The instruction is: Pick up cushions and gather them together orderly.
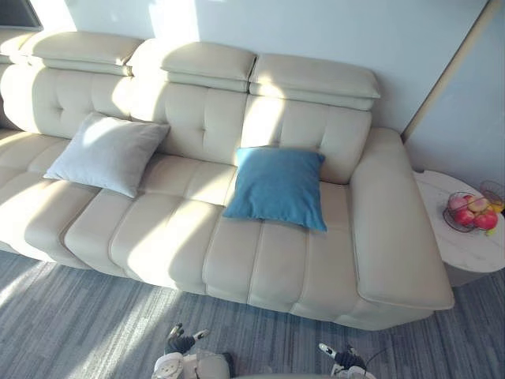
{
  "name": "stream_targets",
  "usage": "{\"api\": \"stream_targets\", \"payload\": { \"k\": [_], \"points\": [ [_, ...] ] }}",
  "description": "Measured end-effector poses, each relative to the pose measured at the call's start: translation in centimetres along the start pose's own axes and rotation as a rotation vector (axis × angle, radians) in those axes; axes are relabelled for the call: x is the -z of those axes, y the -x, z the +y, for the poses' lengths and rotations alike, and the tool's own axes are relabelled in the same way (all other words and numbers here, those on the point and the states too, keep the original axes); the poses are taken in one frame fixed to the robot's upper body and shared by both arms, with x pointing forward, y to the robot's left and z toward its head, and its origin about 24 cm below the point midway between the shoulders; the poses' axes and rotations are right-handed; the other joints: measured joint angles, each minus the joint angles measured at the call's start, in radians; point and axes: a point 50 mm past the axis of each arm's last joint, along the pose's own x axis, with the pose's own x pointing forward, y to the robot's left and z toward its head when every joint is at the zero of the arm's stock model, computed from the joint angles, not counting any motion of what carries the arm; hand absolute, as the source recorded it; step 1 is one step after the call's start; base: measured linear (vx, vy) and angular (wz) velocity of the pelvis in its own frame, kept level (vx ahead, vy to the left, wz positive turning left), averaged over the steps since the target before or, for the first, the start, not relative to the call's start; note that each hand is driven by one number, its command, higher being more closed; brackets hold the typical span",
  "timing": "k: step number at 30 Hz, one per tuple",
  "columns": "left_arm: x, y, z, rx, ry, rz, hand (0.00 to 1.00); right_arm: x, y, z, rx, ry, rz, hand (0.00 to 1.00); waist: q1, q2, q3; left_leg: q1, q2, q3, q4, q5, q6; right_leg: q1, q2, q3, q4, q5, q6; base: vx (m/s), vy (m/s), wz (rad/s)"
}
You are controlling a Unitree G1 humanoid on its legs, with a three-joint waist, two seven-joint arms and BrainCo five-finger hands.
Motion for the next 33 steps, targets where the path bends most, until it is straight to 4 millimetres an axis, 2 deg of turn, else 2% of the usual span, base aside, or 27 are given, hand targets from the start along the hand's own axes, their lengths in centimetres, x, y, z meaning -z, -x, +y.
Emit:
{"api": "stream_targets", "payload": {
  "k": [5,11,12,20,24,27,33],
  "points": [
    [0.4,0.0,0.3,-0.002,-0.013,0.018,0.0,-0.6,-0.2,-1.2,0.033,-0.012,-0.011,0.0,-0.004,-0.004,0.002,0.026,0.0,-0.008,-0.052,0.037,-0.013,0.016,0.02,-0.005,-0.039,0.02,-0.005,0.02,-0.07,-0.01],
    [0.4,-0.1,0.3,0.005,-0.029,0.025,0.0,-1.5,-0.5,-1.5,0.041,-0.005,-0.033,0.0,-0.01,-0.007,0.001,0.045,-0.006,-0.014,-0.084,0.042,-0.019,0.032,0.022,-0.009,-0.063,0.02,-0.006,0.04,-0.046,0.01],
    [0.5,-0.1,1.0,-0.001,-0.07,0.033,0.0,-2.3,-0.6,-1.2,0.032,-0.003,-0.054,0.0,-0.041,-0.012,0.05,0.191,-0.062,-0.01,-0.372,0.168,0.001,0.043,0.001,0.035,-0.097,0.065,-0.009,0.0,0.0,0.0],
    [0.5,-0.1,0.8,0.008,-0.084,0.033,0.0,-1.8,-0.5,-1.5,0.039,-0.001,-0.04,0.0,-0.05,-0.009,0.053,0.214,-0.049,0.009,-0.38,0.169,0.0,0.059,0.0,0.002,-0.075,0.065,-0.009,0.0,-0.013,0.0],
    [0.5,-0.1,0.3,0.036,-0.113,0.031,0.0,-1.3,-0.4,-1.8,0.045,0.002,-0.03,0.0,-0.06,0.013,0.066,0.239,-0.035,0.071,-0.387,0.171,-0.003,0.057,-0.004,-0.03,-0.035,0.064,-0.007,-0.04,-0.026,-0.24],
    [0.5,-0.1,-0.3,0.068,-0.142,0.033,0.0,0.3,-0.1,-2.7,0.067,0.006,0.016,0.0,-0.091,0.023,0.066,0.238,-0.027,0.138,-0.386,0.184,-0.023,0.053,-0.017,-0.092,-0.017,0.054,0.007,-0.1,-0.018,-0.09],
    [0.7,-0.1,-0.6,0.092,-0.157,0.051,0.0,0.9,0.1,-3.6,0.093,0.007,0.029,0.0,-0.106,0.028,0.065,0.24,0.016,0.224,-0.38,0.188,-0.05,0.011,0.003,-0.081,0.012,0.031,-0.008,-0.12,-0.048,-0.29]
  ]
}}
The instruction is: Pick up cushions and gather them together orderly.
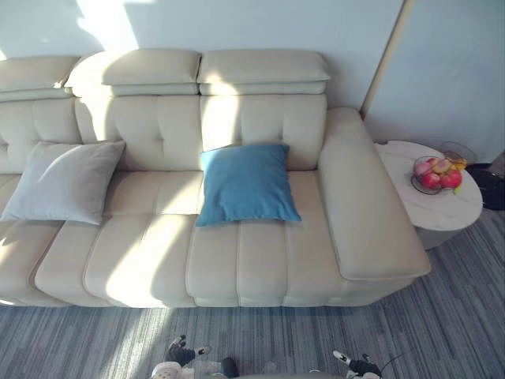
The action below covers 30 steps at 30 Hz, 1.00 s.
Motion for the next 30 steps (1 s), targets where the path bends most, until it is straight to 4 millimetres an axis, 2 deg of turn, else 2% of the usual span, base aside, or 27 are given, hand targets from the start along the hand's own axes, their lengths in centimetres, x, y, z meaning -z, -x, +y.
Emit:
{"api": "stream_targets", "payload": {
  "k": [5,6,8,12,13,14,15,16,17,18,19,20,21,22,23,25,26,27,28,29,30],
  "points": [
    [-0.6,-0.2,-0.2,0.001,0.025,-0.014,0.0,-0.1,0.1,-0.3,0.016,-0.003,-0.015,0.0,-0.002,-0.01,0.005,-0.035,0.034,0.001,0.083,-0.013,-0.016,-0.081,0.02,0.105,0.038,-0.011,-0.016,-0.07,-0.066,-0.55],
    [-0.6,-0.1,-0.5,0.006,0.037,-0.012,0.0,-0.4,0.0,-0.4,0.022,-0.001,-0.023,0.0,-0.002,-0.003,0.003,-0.031,0.039,-0.012,0.085,-0.023,-0.026,-0.107,0.029,0.147,0.049,-0.009,-0.015,0.0,-0.057,-0.93],
    [-0.6,-0.2,-1.0,0.02,0.042,-0.012,0.0,-0.7,-0.1,-0.6,0.028,-0.001,-0.03,0.0,-0.008,0.007,0.001,-0.024,0.045,0.019,0.085,-0.039,-0.02,-0.136,0.043,0.203,0.055,0.001,-0.014,0.01,-0.004,-0.97],
    [-0.6,-0.2,-0.9,0.019,0.036,-0.012,0.0,-1.6,-0.2,-0.1,0.016,0.024,-0.055,0.0,-0.012,0.011,0.004,0.035,0.048,0.216,0.091,-0.085,-0.024,-0.205,0.09,0.402,0.061,0.043,-0.015,0.01,0.065,-1.39],
    [-0.8,-0.2,-0.8,0.017,0.035,-0.015,0.0,-1.9,-0.3,0.2,0.008,0.035,-0.066,0.0,-0.013,0.013,0.005,0.038,0.054,0.242,0.092,-0.089,-0.024,-0.216,0.094,0.417,0.054,0.046,-0.015,0.0,0.049,-1.63],
    [-1.3,-0.4,-0.8,0.017,0.033,-0.026,0.0,-2.5,-0.3,0.6,-0.002,0.036,-0.082,0.0,-0.02,0.019,0.009,0.042,0.059,0.303,0.095,-0.095,-0.024,-0.239,0.071,0.361,0.048,0.051,-0.031,0.0,0.053,-1.64],
    [-1.8,-0.6,-0.8,0.016,0.031,-0.036,0.0,-2.7,-0.3,0.9,-0.01,0.041,-0.087,0.0,-0.023,0.025,0.02,0.056,0.07,0.387,0.106,-0.105,-0.032,-0.256,0.024,0.22,0.051,0.067,-0.073,0.0,0.057,-1.58],
    [-1.9,-0.6,-0.6,0.011,0.031,-0.038,0.0,-2.9,-0.3,1.1,-0.016,0.044,-0.092,0.0,-0.023,0.028,0.022,0.058,0.076,0.411,0.112,-0.108,-0.033,-0.259,0.009,0.173,0.052,0.073,-0.083,0.04,0.031,-1.88],
    [-2.2,-0.7,0.1,-0.005,0.022,-0.043,0.0,-3.3,-0.4,1.3,-0.026,0.068,-0.105,0.0,-0.029,0.021,0.022,0.075,0.102,0.496,0.143,-0.131,-0.043,-0.259,-0.062,-0.075,0.083,0.079,-0.137,0.05,-0.03,-1.56],
    [-2.2,-0.7,0.5,-0.015,0.019,-0.042,0.0,-3.4,-0.4,1.4,-0.032,0.089,-0.111,0.0,-0.028,0.026,0.024,0.078,0.118,0.537,0.168,-0.144,-0.05,-0.255,-0.105,-0.215,0.11,0.09,-0.159,0.07,-0.055,-1.61],
    [-2.2,-0.7,0.7,-0.02,0.02,-0.043,0.0,-3.5,-0.4,1.5,-0.036,0.101,-0.113,0.0,-0.026,0.025,0.023,0.084,0.128,0.564,0.18,-0.149,-0.057,-0.249,-0.127,-0.291,0.126,0.098,-0.173,0.09,-0.08,-1.41],
    [-2.2,-0.7,1.1,-0.032,0.026,-0.041,0.0,-3.8,-0.5,1.5,-0.038,0.113,-0.114,0.0,-0.021,0.024,0.023,0.099,0.147,0.61,0.199,-0.154,-0.064,-0.237,-0.157,-0.456,0.167,0.099,-0.176,0.12,-0.128,-1.8],
    [-2.2,-0.8,1.2,-0.037,0.034,-0.039,0.0,-4.1,-0.6,1.5,-0.038,0.118,-0.119,0.0,-0.01,0.023,0.024,0.118,0.159,0.646,0.216,-0.154,-0.065,-0.241,-0.161,-0.602,0.211,0.08,-0.204,0.12,-0.149,-1.85],
    [-2.1,-0.7,1.2,-0.037,0.036,-0.033,0.0,-4.4,-0.6,1.5,-0.038,0.122,-0.128,0.0,-0.007,0.021,0.025,0.127,0.162,0.657,0.22,-0.155,-0.066,-0.241,-0.163,-0.626,0.223,0.069,-0.216,0.12,-0.172,-1.6],
    [-1.9,-0.8,0.7,-0.026,0.038,-0.018,0.0,-4.9,-0.7,1.3,-0.03,0.127,-0.141,0.0,-0.009,0.033,0.032,0.146,0.163,0.672,0.225,-0.155,-0.066,-0.249,-0.156,-0.619,0.241,0.045,-0.219,0.1,-0.141,-1.15],
    [-2.7,-0.9,-1.2,0.024,0.042,-0.027,0.0,-5.3,-0.9,0.1,-0.005,0.151,-0.15,0.0,-0.026,0.061,0.04,0.18,0.183,0.684,0.276,-0.156,-0.067,-0.278,-0.147,-0.533,0.305,-0.012,-0.204,0.15,-0.185,-1.05],
    [-2.9,-1.0,-1.4,0.03,0.039,-0.031,0.0,-5.2,-0.9,0.0,-0.004,0.154,-0.148,0.0,-0.027,0.064,0.038,0.18,0.193,0.684,0.301,-0.158,-0.066,-0.283,-0.147,-0.523,0.316,-0.023,-0.207,0.25,-0.268,-0.8],
    [-3.3,-1.0,-1.6,0.045,0.03,-0.041,0.0,-4.8,-0.8,0.0,-0.007,0.171,-0.14,0.0,-0.031,0.067,0.036,0.174,0.24,0.684,0.403,-0.167,-0.05,-0.296,-0.131,-0.485,0.33,-0.047,-0.202,0.23,-0.239,-1.01],
    [-3.1,-1.0,-1.7,0.048,0.03,-0.036,0.0,-4.7,-0.8,0.0,-0.009,0.18,-0.137,0.0,-0.031,0.079,0.04,0.162,0.344,0.67,0.608,-0.169,-0.01,-0.296,-0.087,-0.434,0.321,-0.069,-0.212,0.26,-0.27,-1.1],
    [-2.8,-0.9,-1.7,0.048,0.032,-0.028,0.0,-4.7,-0.8,-0.1,-0.008,0.183,-0.138,0.0,-0.03,0.084,0.04,0.151,0.383,0.65,0.683,-0.161,0.014,-0.295,-0.067,-0.41,0.314,-0.073,-0.216,0.16,-0.157,-1.49],
    [-2.1,-0.8,-1.7,0.046,0.042,-0.007,0.0,-5.0,-0.8,0.2,-0.017,0.211,-0.149,0.0,-0.016,0.092,0.042,0.104,0.45,0.552,0.845,-0.184,0.039,-0.294,-0.019,-0.342,0.285,-0.082,-0.229,0.12,-0.097,-1.66]
  ]
}}
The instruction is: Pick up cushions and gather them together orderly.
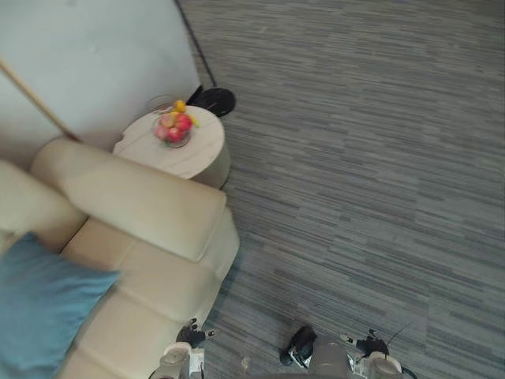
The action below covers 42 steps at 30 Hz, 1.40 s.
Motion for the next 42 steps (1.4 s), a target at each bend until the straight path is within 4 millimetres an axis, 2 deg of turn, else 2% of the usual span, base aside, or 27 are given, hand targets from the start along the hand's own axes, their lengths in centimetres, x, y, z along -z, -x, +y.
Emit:
{"api": "stream_targets", "payload": {
  "k": [1,2,4,7,8,10,11,12,14,15,16,18,19,21,24,25,26,27,29,31,32,33,35,37,39,41,42],
  "points": [
    [0.4,0.1,-0.1,0.002,0.007,0.01,0.0,-0.6,-0.1,0.2,-0.006,0.014,-0.017,0.0,0.007,0.005,0.004,-0.095,-0.037,-0.172,0.08,-0.094,-0.056,0.002,0.035,0.076,-0.03,0.005,-0.017,0.09,-0.066,-1.68],
    [0.5,0.1,-0.2,0.003,0.009,0.016,0.0,-0.7,-0.1,0.3,-0.008,0.019,-0.021,0.0,0.008,0.003,0.006,-0.127,-0.062,-0.221,0.084,-0.117,-0.064,0.005,0.044,0.095,-0.041,0.009,-0.022,0.09,-0.06,-1.71],
    [1.1,0.4,-0.2,-0.011,0.075,0.017,0.0,-0.7,-0.2,0.5,-0.016,0.034,-0.015,0.0,0.035,-0.014,0.033,-0.238,-0.2,-0.409,-0.005,-0.189,-0.047,0.046,0.113,0.268,-0.109,0.034,-0.006,0.1,-0.044,-1.87],
    [0.9,0.4,0.1,-0.029,0.126,-0.009,0.0,-1.1,-0.3,0.8,-0.021,0.052,-0.024,0.0,0.068,-0.007,0.041,-0.316,-0.288,-0.549,-0.158,-0.19,-0.049,0.072,0.159,0.404,-0.149,0.04,-0.001,0.11,0.047,-2.22],
    [1.0,0.5,0.4,-0.048,0.157,-0.012,0.0,-1.4,-0.3,1.1,-0.028,0.065,-0.039,0.0,0.075,-0.002,0.044,-0.366,-0.32,-0.644,-0.294,-0.158,-0.05,0.08,0.18,0.491,-0.171,0.043,0.003,0.12,0.103,-2.27],
    [1.0,0.5,0.5,-0.054,0.18,-0.011,0.0,-1.2,-0.2,1.2,-0.03,0.06,-0.033,0.0,0.081,-0.002,0.044,-0.383,-0.328,-0.684,-0.362,-0.13,-0.053,0.084,0.187,0.537,-0.18,0.043,0.004,0.2,0.15,-2.2],
    [1.1,0.5,0.5,-0.058,0.189,-0.008,0.0,-0.5,-0.1,0.9,-0.018,0.06,-0.016,0.0,0.089,0.004,0.043,-0.375,-0.339,-0.748,-0.433,-0.094,-0.067,0.094,0.206,0.594,-0.192,0.058,0.027,0.22,0.161,-1.81],
    [1.1,0.5,0.5,-0.057,0.19,-0.007,0.0,-0.3,0.0,0.9,-0.017,0.06,-0.012,0.0,0.093,0.007,0.041,-0.372,-0.338,-0.756,-0.444,-0.091,-0.066,0.094,0.212,0.603,-0.19,0.058,0.029,0.19,0.148,-1.87],
    [1.2,0.5,0.1,-0.051,0.203,-0.001,0.0,0.3,0.1,0.4,-0.002,0.041,0.002,0.0,0.119,0.02,0.033,-0.342,-0.342,-0.792,-0.456,-0.008,-0.064,0.098,0.234,0.644,-0.163,0.054,0.067,0.25,0.202,-1.5],
    [0.7,0.4,0.4,-0.056,0.195,-0.01,0.0,0.8,0.3,0.5,0.005,0.017,0.013,0.0,0.108,-0.002,0.031,-0.324,-0.346,-0.775,-0.442,-0.019,-0.057,0.097,0.213,0.65,-0.13,0.039,0.103,0.37,0.228,-1.08],
    [-0.1,0.1,0.2,-0.043,0.183,-0.03,0.0,1.7,0.6,0.2,0.018,-0.008,0.032,0.0,0.1,-0.034,0.033,-0.297,-0.363,-0.74,-0.448,-0.052,-0.045,0.061,0.17,0.638,-0.037,-0.003,0.143,0.3,0.153,-0.54],
    [-0.7,0.0,-0.1,-0.032,0.175,-0.042,0.0,2.1,0.7,0.4,0.015,-0.025,0.046,0.0,0.105,-0.067,0.032,-0.267,-0.387,-0.684,-0.46,-0.069,-0.041,-0.037,0.104,0.582,0.151,-0.032,0.198,0.27,0.097,-0.58],
    [-0.8,-0.1,0.2,-0.034,0.154,-0.035,0.0,1.9,0.7,0.4,0.016,-0.031,0.043,0.0,0.095,-0.062,0.039,-0.237,-0.392,-0.65,-0.472,-0.078,-0.035,-0.079,0.043,0.48,0.241,-0.035,0.216,0.25,0.062,-0.66],
    [-0.8,-0.1,0.1,-0.033,0.142,-0.033,0.0,1.8,0.5,-0.1,0.035,-0.047,0.043,0.0,0.079,-0.048,0.046,-0.173,-0.389,-0.626,-0.521,-0.082,-0.037,-0.078,-0.043,0.285,0.277,-0.071,0.164,0.31,-0.011,-0.52],
    [-1.4,-0.2,0.1,-0.038,0.127,-0.049,0.0,0.4,0.1,-0.9,0.053,-0.059,0.008,0.0,0.066,-0.009,0.068,-0.099,-0.331,-0.582,-0.571,-0.098,-0.065,-0.117,-0.092,0.139,0.216,-0.066,0.162,0.33,-0.13,-0.52],
    [-1.4,-0.2,0.1,-0.036,0.113,-0.048,0.0,0.3,0.1,-1.0,0.056,-0.075,0.003,0.0,0.064,-0.011,0.067,-0.078,-0.32,-0.579,-0.586,-0.099,-0.069,-0.15,-0.098,0.137,0.167,-0.024,0.172,0.34,-0.225,-0.43],
    [-1.2,-0.2,0.3,-0.039,0.104,-0.039,0.0,0.6,0.2,-0.9,0.054,-0.086,0.01,0.0,0.062,-0.034,0.06,-0.072,-0.323,-0.573,-0.583,-0.099,-0.07,-0.155,-0.107,0.145,0.126,0.016,0.169,0.44,-0.364,-0.22],
    [-1.1,-0.2,0.5,-0.04,0.081,-0.033,0.0,0.9,0.2,-0.5,0.05,-0.107,0.019,0.0,0.062,-0.05,0.062,-0.057,-0.322,-0.573,-0.551,-0.107,-0.083,-0.158,-0.117,0.159,0.116,0.063,0.093,0.46,-0.422,-0.22],
    [-0.8,-0.1,-0.7,-0.011,0.087,-0.025,0.0,0.9,0.2,-1.0,0.066,-0.125,0.024,0.0,0.062,-0.021,0.055,-0.119,-0.248,-0.588,-0.371,-0.085,-0.117,-0.135,-0.071,0.156,0.12,0.007,0.085,0.43,-0.433,-0.3],
    [-0.3,0.0,-1.2,0.004,0.089,-0.013,0.0,1.1,0.2,-1.1,0.071,-0.13,0.032,0.0,0.066,0.009,0.061,-0.239,-0.138,-0.618,-0.036,-0.001,-0.034,-0.054,0.002,0.155,0.064,-0.023,0.058,0.37,-0.317,-0.42],
    [-0.1,0.1,-0.9,-0.007,0.109,-0.014,0.0,1.5,0.3,-1.0,0.072,-0.149,0.046,0.0,0.068,0.012,0.064,-0.277,-0.095,-0.618,0.136,-0.009,-0.018,0.013,0.05,0.169,0.013,-0.028,0.05,0.44,-0.266,-0.7],
    [-0.4,0.1,-0.5,-0.022,0.125,-0.025,0.0,1.9,0.4,-0.8,0.069,-0.164,0.058,0.0,0.073,0.005,0.068,-0.3,-0.096,-0.626,0.254,-0.034,-0.029,0.087,0.076,0.192,-0.031,-0.031,0.045,0.44,-0.24,-0.73],
    [-0.8,0.0,-0.5,-0.023,0.126,-0.049,0.0,1.9,0.5,-0.5,0.063,-0.168,0.06,0.0,0.077,-0.009,0.074,-0.367,-0.139,-0.629,0.314,-0.064,-0.055,0.178,0.104,0.236,-0.108,-0.029,0.047,0.39,-0.167,-0.78],
    [-1.8,0.0,-0.5,-0.022,0.131,-0.099,0.0,1.6,0.3,-0.1,0.054,-0.174,0.063,0.0,0.095,-0.008,0.074,-0.456,-0.163,-0.616,0.254,-0.094,-0.05,0.232,0.137,0.294,-0.18,-0.02,0.061,0.36,-0.077,-0.95],
    [-2.7,0.0,-0.6,-0.017,0.135,-0.143,0.0,1.2,0.3,0.8,0.034,-0.191,0.061,0.0,0.125,-0.021,0.083,-0.508,-0.226,-0.62,0.044,-0.105,-0.047,0.288,0.141,0.36,-0.231,-0.018,0.064,0.43,0.031,-0.94],
    [-3.0,0.0,-0.9,-0.01,0.139,-0.155,0.0,1.0,0.3,1.2,0.026,-0.195,0.056,0.0,0.126,-0.04,0.088,-0.521,-0.328,-0.706,-0.292,-0.053,-0.069,0.348,0.124,0.405,-0.292,-0.024,0.09,0.42,0.094,-0.85],
    [-2.6,0.0,-1.0,-0.008,0.139,-0.14,0.0,1.1,0.4,1.1,0.028,-0.192,0.058,0.0,0.13,-0.031,0.083,-0.511,-0.36,-0.763,-0.517,0.021,-0.095,0.377,0.133,0.439,-0.327,-0.042,0.124,0.54,0.236,-1.05]
  ]
}}
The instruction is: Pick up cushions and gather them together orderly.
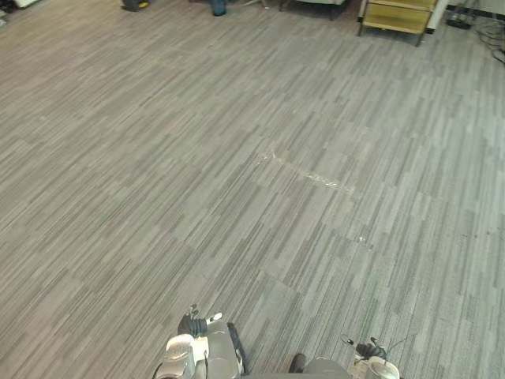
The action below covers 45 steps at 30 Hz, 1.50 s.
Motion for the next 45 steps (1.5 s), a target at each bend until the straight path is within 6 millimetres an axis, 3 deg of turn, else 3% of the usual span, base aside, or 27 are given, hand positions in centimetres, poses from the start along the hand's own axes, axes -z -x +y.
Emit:
{"api": "stream_targets", "payload": {
  "k": [1,2,3,5,6,7,8,9,10,12,14,16,17,20,22,25,27,30,32,33,34,37,38,39,40,42,45],
  "points": [
    [0.3,0.1,0.4,-0.015,0.014,0.012,0.0,0.4,0.1,0.2,-0.004,0.003,0.01,0.0,0.015,-0.002,-0.005,0.006,-0.014,-0.028,0.002,0.128,0.035,0.036,-0.004,0.039,-0.019,-0.013,0.026,0.46,0.211,-0.9],
    [0.2,0.0,0.7,-0.022,0.009,0.009,0.0,0.6,0.2,0.4,-0.009,0.004,0.017,0.0,0.016,-0.013,-0.012,0.005,-0.028,-0.032,0.018,0.136,0.046,0.044,-0.019,0.046,-0.021,-0.019,0.037,0.66,0.201,-0.51],
    [-0.1,-0.1,1.2,-0.03,-0.003,-0.002,0.0,1.1,0.3,0.5,-0.013,0.002,0.03,0.0,0.012,-0.052,-0.025,-0.021,-0.059,-0.043,0.077,0.093,0.073,0.04,-0.053,0.055,-0.004,-0.031,0.054,0.49,0.088,-0.06],
    [-0.5,-0.2,1.2,-0.029,-0.007,-0.01,0.0,1.3,0.3,0.1,-0.001,0.003,0.037,0.0,0.008,-0.065,-0.028,-0.046,-0.074,-0.038,0.198,-0.006,0.1,-0.008,-0.095,0.074,0.155,-0.043,0.073,0.55,0.134,-0.03],
    [-0.4,-0.2,1.3,-0.03,-0.01,-0.004,0.0,1.3,0.3,-0.1,0.002,0.014,0.036,0.0,0.009,-0.068,-0.029,-0.022,-0.074,-0.016,0.217,-0.043,0.097,-0.072,-0.124,0.102,0.335,-0.037,0.095,0.57,0.183,-0.17],
    [-0.4,-0.2,1.2,-0.026,-0.021,-0.002,0.0,1.2,0.3,0.0,-0.003,0.016,0.03,0.0,0.0,-0.077,-0.027,0.029,-0.089,-0.006,0.215,-0.089,0.109,-0.173,-0.171,0.124,0.588,-0.001,0.174,0.56,0.165,-0.18],
    [-0.1,-0.2,1.2,-0.026,-0.035,0.017,0.0,1.1,0.3,0.0,-0.005,0.016,0.029,0.0,-0.007,-0.076,-0.026,0.067,-0.094,-0.004,0.214,-0.115,0.113,-0.227,-0.19,0.128,0.72,-0.006,0.186,0.68,0.106,-0.23],
    [0.4,-0.1,1.2,-0.028,-0.04,0.042,0.0,1.1,0.3,0.0,-0.004,0.011,0.028,0.0,-0.01,-0.071,-0.023,0.144,-0.097,0.013,0.196,-0.149,0.115,-0.279,-0.208,0.112,0.834,-0.028,0.161,0.69,0.038,-0.43],
    [0.7,0.0,1.1,-0.016,-0.068,0.053,0.0,0.7,0.1,-0.5,0.004,0.023,0.014,0.0,-0.013,-0.062,-0.019,0.257,-0.098,0.036,0.134,-0.164,0.114,-0.33,-0.226,0.056,0.854,-0.067,0.097,0.68,0.01,-0.47],
    [0.7,0.0,0.7,0.0,-0.089,0.055,0.0,0.1,0.0,-0.8,0.012,0.024,-0.009,0.0,-0.026,-0.035,-0.015,0.37,-0.078,0.05,0.044,-0.165,0.112,-0.395,-0.213,-0.057,0.75,-0.098,0.035,0.54,-0.06,-0.3],
    [0.4,-0.1,0.4,0.01,-0.097,0.044,0.0,-1.0,-0.2,-0.9,0.012,0.031,-0.044,0.0,-0.035,-0.017,-0.006,0.442,-0.045,0.066,-0.021,-0.163,0.109,-0.502,-0.171,-0.117,0.56,-0.055,0.033,0.53,-0.103,0.0],
    [0.1,-0.2,0.6,0.012,-0.12,0.037,0.0,-0.4,-0.1,-1.2,0.019,0.033,-0.023,0.0,-0.059,-0.045,-0.008,0.501,-0.053,0.06,-0.077,-0.162,0.08,-0.536,-0.139,-0.11,0.257,0.165,0.039,0.5,-0.159,0.43],
    [0.8,0.0,0.2,0.027,-0.139,0.062,0.0,0.5,0.0,-1.9,0.036,0.04,0.006,0.0,-0.071,-0.037,-0.013,0.534,-0.037,0.034,-0.08,-0.175,0.057,-0.529,-0.119,-0.074,0.267,0.272,-0.042,0.61,-0.241,0.24],
    [1.7,0.3,-1.3,0.065,-0.142,0.088,0.0,0.7,-0.1,-2.3,0.054,0.009,0.024,0.0,-0.07,0.012,-0.025,0.447,0.037,-0.01,0.153,-0.137,0.007,-0.517,-0.095,-0.092,0.352,0.139,-0.043,0.59,-0.284,0.14],
    [1.1,0.1,-1.6,0.059,-0.101,0.069,0.0,1.6,0.2,-2.6,0.074,-0.038,0.05,0.0,-0.073,0.028,-0.012,0.316,0.111,-0.059,0.505,0.001,0.011,-0.396,-0.059,-0.126,0.312,0.091,-0.051,0.6,-0.291,0.32],
    [0.1,0.0,-0.9,0.036,-0.077,0.017,0.0,1.4,0.4,-1.8,0.056,-0.087,0.03,0.0,-0.043,-0.002,-0.004,0.152,0.146,-0.017,0.819,-0.068,0.035,-0.187,-0.025,-0.108,0.191,0.05,-0.044,0.5,-0.143,-0.22],
    [-0.3,-0.1,-1.0,0.038,-0.074,-0.004,0.0,0.7,0.3,-1.3,0.047,-0.099,0.01,0.0,-0.024,-0.005,-0.006,0.075,0.144,0.045,0.734,-0.119,0.056,-0.117,-0.019,-0.074,0.13,0.05,-0.041,0.46,-0.044,-0.48],
    [-0.8,-0.2,-0.7,0.028,-0.08,-0.02,0.0,0.3,0.1,-0.4,0.027,-0.106,0.012,0.0,-0.001,-0.014,-0.002,0.0,0.051,0.002,0.367,-0.12,0.034,-0.027,-0.045,-0.012,0.068,0.03,-0.002,0.51,0.096,-0.67],
    [-0.4,-0.1,-0.5,0.024,-0.088,-0.008,0.0,0.4,0.1,-0.4,0.029,-0.098,0.017,0.0,-0.001,-0.012,-0.005,0.011,-0.013,-0.081,0.049,-0.018,0.009,0.027,-0.065,0.02,0.033,-0.002,0.055,0.57,0.253,-0.64],
    [-0.1,0.0,-0.1,0.015,-0.091,0.003,0.0,0.9,0.2,-0.4,0.032,-0.091,0.034,0.0,0.01,-0.021,-0.011,0.025,-0.024,-0.098,0.033,0.123,-0.001,0.059,-0.071,0.049,0.012,-0.021,0.073,0.67,0.274,-0.48],
    [-0.5,-0.2,0.7,-0.001,-0.106,-0.007,0.0,1.9,0.5,0.6,0.014,-0.087,0.072,0.0,0.006,-0.064,-0.032,0.003,-0.063,-0.089,0.091,0.076,0.028,0.067,-0.109,0.074,-0.001,-0.017,0.067,0.58,0.197,-0.37],
    [-0.8,-0.3,1.4,-0.018,-0.097,-0.012,0.0,2.2,0.6,0.2,0.028,-0.089,0.083,0.0,0.006,-0.098,-0.049,-0.038,-0.071,-0.045,0.276,-0.074,0.091,-0.009,-0.162,0.16,0.187,-0.001,0.085,0.58,0.205,-0.24],
    [-0.7,-0.3,1.4,-0.019,-0.099,-0.006,0.0,2.1,0.5,0.1,0.033,-0.09,0.079,0.0,0.007,-0.1,-0.051,-0.015,-0.073,-0.03,0.281,-0.099,0.097,-0.046,-0.179,0.174,0.284,0.015,0.113,0.56,0.213,-0.53],
    [-0.4,-0.2,1.4,-0.019,-0.106,0.009,0.0,1.8,0.4,0.0,0.033,-0.088,0.068,0.0,0.005,-0.099,-0.05,0.046,-0.078,-0.007,0.259,-0.13,0.109,-0.13,-0.213,0.184,0.495,0.073,0.179,0.44,0.16,-0.47],
    [-0.1,-0.2,1.5,-0.019,-0.114,0.024,0.0,1.8,0.4,0.0,0.031,-0.087,0.068,0.0,-0.002,-0.098,-0.049,0.098,-0.086,-0.004,0.233,-0.144,0.114,-0.185,-0.23,0.18,0.633,0.067,0.196,0.54,0.145,-0.35],
    [0.9,0.0,1.8,-0.013,-0.158,0.069,0.0,2.2,0.5,-0.4,0.039,-0.086,0.079,0.0,-0.016,-0.079,-0.043,0.273,-0.098,-0.007,0.118,-0.155,0.121,-0.257,-0.262,0.043,0.805,-0.008,0.122,0.56,0.066,-0.14],
    [0.8,0.0,1.2,0.006,-0.174,0.067,0.0,1.2,0.1,-1.5,0.052,-0.033,0.044,0.0,-0.028,-0.038,-0.041,0.425,-0.067,-0.008,0.004,-0.154,0.12,-0.37,-0.227,-0.166,0.689,-0.068,0.038,0.53,-0.041,0.01]
  ]
}}
